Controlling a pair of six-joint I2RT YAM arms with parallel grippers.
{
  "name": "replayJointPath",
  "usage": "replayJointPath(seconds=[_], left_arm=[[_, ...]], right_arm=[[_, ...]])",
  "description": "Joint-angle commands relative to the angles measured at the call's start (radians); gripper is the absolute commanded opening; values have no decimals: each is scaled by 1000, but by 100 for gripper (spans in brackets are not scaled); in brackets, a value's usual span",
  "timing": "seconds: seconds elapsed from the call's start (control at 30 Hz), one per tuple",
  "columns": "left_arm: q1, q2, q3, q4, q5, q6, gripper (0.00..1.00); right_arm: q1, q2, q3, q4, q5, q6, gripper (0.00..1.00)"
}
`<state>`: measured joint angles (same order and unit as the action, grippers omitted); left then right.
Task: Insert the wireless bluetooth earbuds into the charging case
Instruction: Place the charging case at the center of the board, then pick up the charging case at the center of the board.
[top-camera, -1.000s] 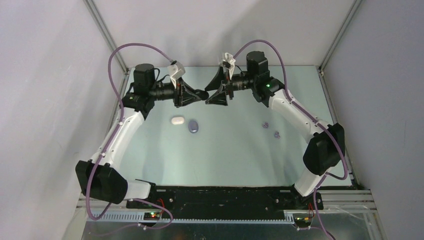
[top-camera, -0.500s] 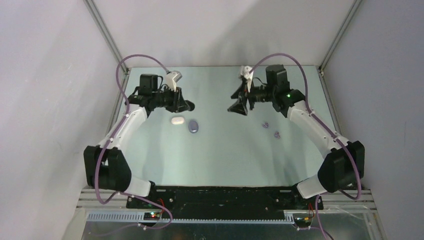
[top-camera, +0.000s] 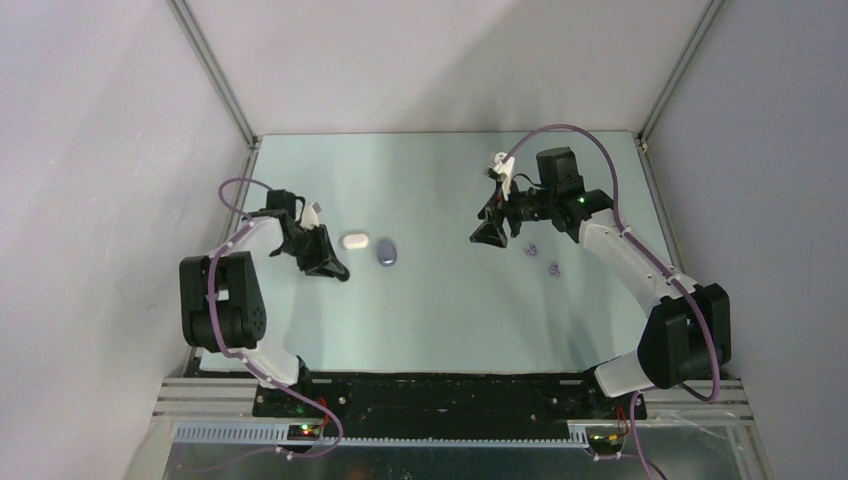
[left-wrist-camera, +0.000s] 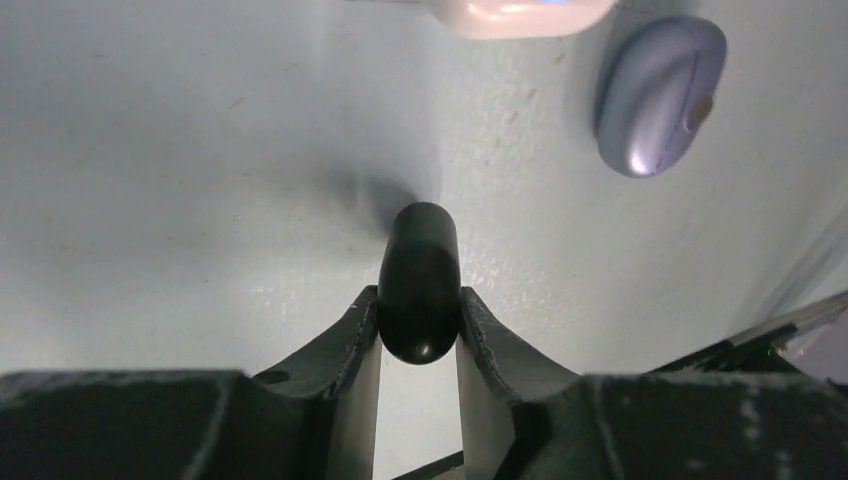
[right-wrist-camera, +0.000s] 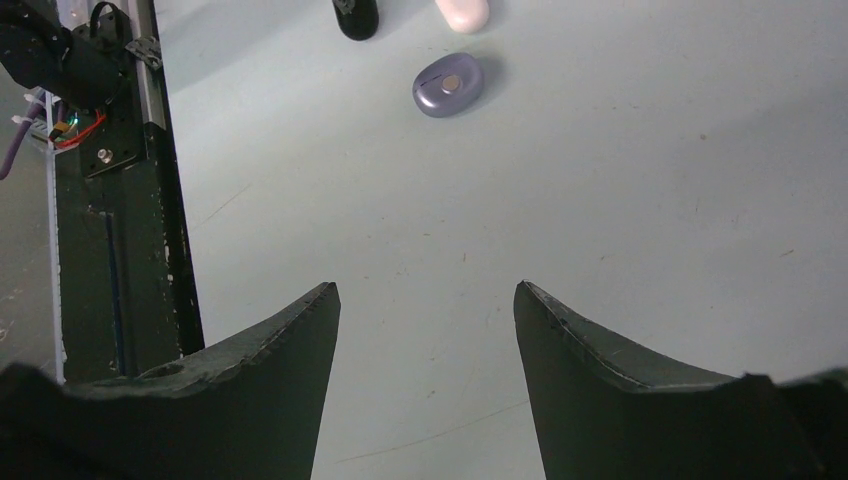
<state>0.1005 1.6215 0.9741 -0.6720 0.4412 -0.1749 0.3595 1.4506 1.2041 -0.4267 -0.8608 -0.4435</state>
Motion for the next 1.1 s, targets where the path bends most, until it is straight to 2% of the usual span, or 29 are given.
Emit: replayJointPath(seconds=[0.0,0.13,0.2,0.27,0.37,0.47,0.53,0.63,0.77,1.07], left_arm=[[-3,-6,46,-8,-183,-53,40],[-2,-28,112,-70,-330,-10,56],[-2,-67,142,-82,-443,-13,59],[-5,-102,169,-84,-466,-24,61],[-25,-131,195,-50,-402,-54,63],[-74,-108,193,54,-197,-104,63],[-137,-67,216,84,-151,-115,64],[-246,-15,254,114,-202,-104,68],[-332,65,304,105,-244,-102,69],[-402,199,364,44,-337,-132,67]], right_arm=[[5,-6,7,40,2,8,69],[10,-11,7,30,9,-1,70],[8,-15,6,23,15,-9,70],[8,-18,7,13,21,-19,70],[6,-16,6,-1,27,-30,70],[5,-12,6,1,25,-29,71],[6,-10,7,8,24,-21,71],[7,-11,10,13,31,-18,71],[7,-14,9,7,38,-23,71],[5,-27,8,15,38,-27,71]])
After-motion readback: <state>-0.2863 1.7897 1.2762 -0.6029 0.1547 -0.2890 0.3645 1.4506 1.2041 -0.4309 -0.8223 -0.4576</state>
